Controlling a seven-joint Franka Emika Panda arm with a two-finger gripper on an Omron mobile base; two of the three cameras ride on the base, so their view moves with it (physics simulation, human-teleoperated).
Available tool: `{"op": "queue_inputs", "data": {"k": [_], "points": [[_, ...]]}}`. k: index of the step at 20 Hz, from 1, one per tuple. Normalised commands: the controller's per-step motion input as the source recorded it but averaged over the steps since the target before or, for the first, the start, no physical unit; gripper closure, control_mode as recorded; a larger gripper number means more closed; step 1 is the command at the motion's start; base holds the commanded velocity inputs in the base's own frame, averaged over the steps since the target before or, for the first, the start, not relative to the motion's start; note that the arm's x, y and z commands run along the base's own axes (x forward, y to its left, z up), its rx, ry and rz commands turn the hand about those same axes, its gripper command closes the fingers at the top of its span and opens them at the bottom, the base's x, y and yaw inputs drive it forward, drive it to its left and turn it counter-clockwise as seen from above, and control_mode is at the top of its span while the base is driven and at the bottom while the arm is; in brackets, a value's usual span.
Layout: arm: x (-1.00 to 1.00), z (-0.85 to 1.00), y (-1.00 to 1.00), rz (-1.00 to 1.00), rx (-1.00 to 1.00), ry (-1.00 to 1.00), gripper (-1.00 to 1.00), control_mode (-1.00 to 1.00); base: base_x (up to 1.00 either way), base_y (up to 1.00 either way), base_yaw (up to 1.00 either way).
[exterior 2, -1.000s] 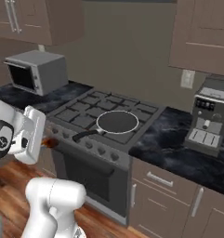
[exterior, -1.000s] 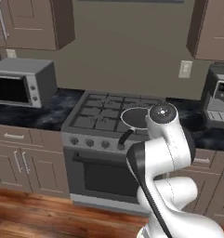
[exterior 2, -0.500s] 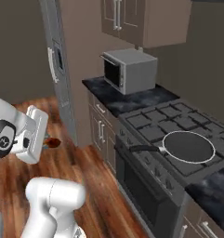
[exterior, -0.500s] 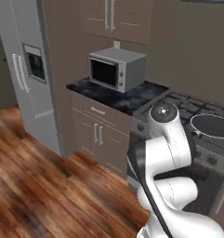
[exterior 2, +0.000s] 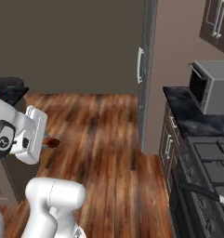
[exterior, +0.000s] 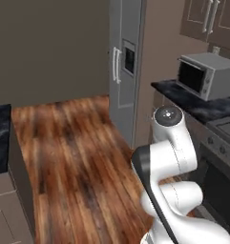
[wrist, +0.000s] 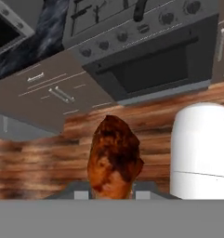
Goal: Take the chicken drumsticks from the pan and place one on each plate on the dining counter.
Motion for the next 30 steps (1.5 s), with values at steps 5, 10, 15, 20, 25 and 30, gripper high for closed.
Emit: {"op": "queue_inputs", "data": {"k": [5,10,15,20,25,30], "points": [[0.00,0.00,0.00,0.00,0.00,0.00,1.00,1.00,0.87,-0.07,0.53],[0.00,0.00,0.00,0.00,0.00,0.00,1.00,1.00,1.00,-0.21,0.42],[0.00,0.00,0.00,0.00,0.00,0.00,1.00,1.00,1.00,-0.31,0.39],[0.00,0.00,0.00,0.00,0.00,0.00,1.00,1.00,1.00,-0.40,0.41],[0.00,0.00,0.00,0.00,0.00,0.00,1.00,1.00,0.94,-0.43,0.43],[0.00,0.00,0.00,0.00,0.00,0.00,1.00,1.00,0.82,-0.43,0.44]]}}
